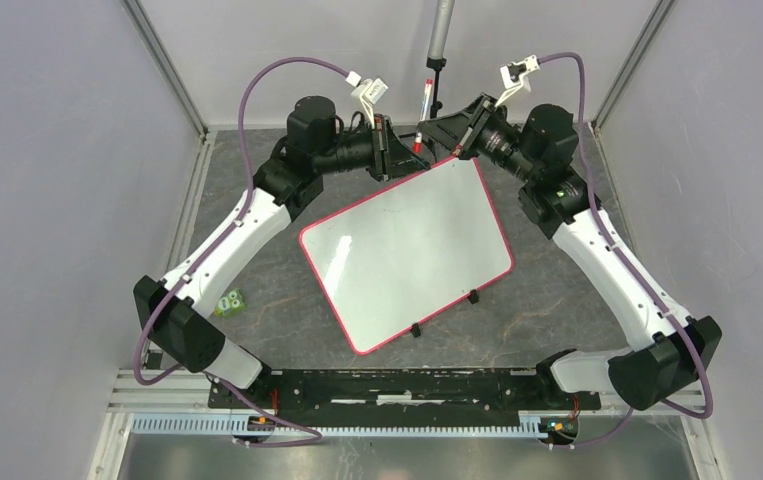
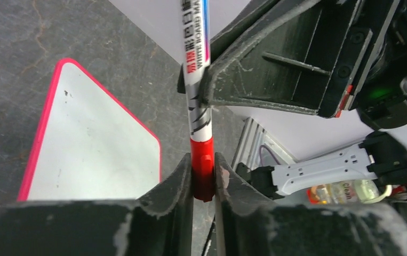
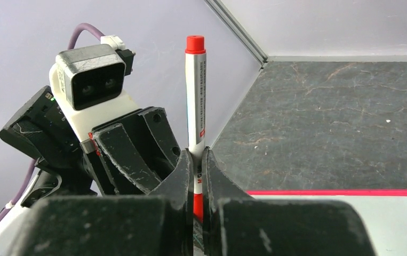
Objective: Write a sentence on the whiteboard
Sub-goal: Pass from the right arm to the left, then open the pen cap from the whiteboard marker.
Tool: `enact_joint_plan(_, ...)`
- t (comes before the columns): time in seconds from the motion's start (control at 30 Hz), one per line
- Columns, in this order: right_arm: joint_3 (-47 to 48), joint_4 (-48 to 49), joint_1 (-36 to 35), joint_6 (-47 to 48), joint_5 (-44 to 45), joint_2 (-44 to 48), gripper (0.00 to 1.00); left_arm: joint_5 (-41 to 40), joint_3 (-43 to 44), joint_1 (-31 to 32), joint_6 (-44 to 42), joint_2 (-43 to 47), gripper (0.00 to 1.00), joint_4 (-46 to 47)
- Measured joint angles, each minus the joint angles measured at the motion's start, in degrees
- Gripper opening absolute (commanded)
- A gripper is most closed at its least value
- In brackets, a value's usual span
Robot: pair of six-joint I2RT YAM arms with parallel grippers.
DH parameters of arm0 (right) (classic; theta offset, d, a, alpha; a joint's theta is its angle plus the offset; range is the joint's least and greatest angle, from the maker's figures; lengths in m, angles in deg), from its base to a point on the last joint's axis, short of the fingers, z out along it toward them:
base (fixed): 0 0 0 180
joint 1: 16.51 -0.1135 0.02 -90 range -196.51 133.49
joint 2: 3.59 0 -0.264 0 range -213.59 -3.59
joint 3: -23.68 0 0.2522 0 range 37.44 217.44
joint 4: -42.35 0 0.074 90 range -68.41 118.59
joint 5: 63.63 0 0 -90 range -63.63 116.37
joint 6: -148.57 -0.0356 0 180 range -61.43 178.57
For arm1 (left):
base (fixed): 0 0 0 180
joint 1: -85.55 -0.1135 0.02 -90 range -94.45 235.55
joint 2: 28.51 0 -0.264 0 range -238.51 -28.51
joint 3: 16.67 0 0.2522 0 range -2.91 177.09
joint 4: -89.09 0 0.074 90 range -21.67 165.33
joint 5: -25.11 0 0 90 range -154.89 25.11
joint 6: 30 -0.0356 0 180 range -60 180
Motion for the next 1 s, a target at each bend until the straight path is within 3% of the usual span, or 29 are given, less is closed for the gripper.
enact_joint_plan(0.1,-0.5,1.11,0.0,0.0,-0.28,0.02,0.13,0.15,0.02,-0.02,0.57,0.0,0.03,0.07)
enact_joint_plan(0.2,-0.92,1.73,0.0,0.13,-0.55,0.07,0.44,0.35,0.0,-0.07,0.66,0.0,0.02,-0.09)
enact_joint_plan(0.27,-0.96,1.88,0.0,1.01,-0.98,0.11,0.56,1.16,0.0,-0.07,0.59,0.0,0.03,-0.11)
enact_joint_plan(0.4,-0.55,-0.22,0.07,7.28,-2.03,0.13,0.74,2.01,0.0,-0.22,-1.73,0.61,0.02,-2.62)
enact_joint_plan(0.5,1.81,-5.57,0.63,16.85,-4.26,0.13,0.83,2.21,0.72,-0.79,-9.03,1.53,0.02,-10.36)
enact_joint_plan(0.73,7.48,-16.68,2.4,35.71,-16.13,1.05,0.92,1.42,3.17,-1.25,-34.14,3.41,0.02,-29.11)
enact_joint_plan(0.87,9.25,-21.42,2.43,40.24,-21.79,0.59,0.88,1.46,3.17,-1.25,-45.75,4.22,0.02,-36.94)
enact_joint_plan(1.0,8.33,-23.06,2.43,40.48,-26.75,-0.79,0.82,1.57,3.17,-1.25,-52.0,4.31,0.03,-40.98)
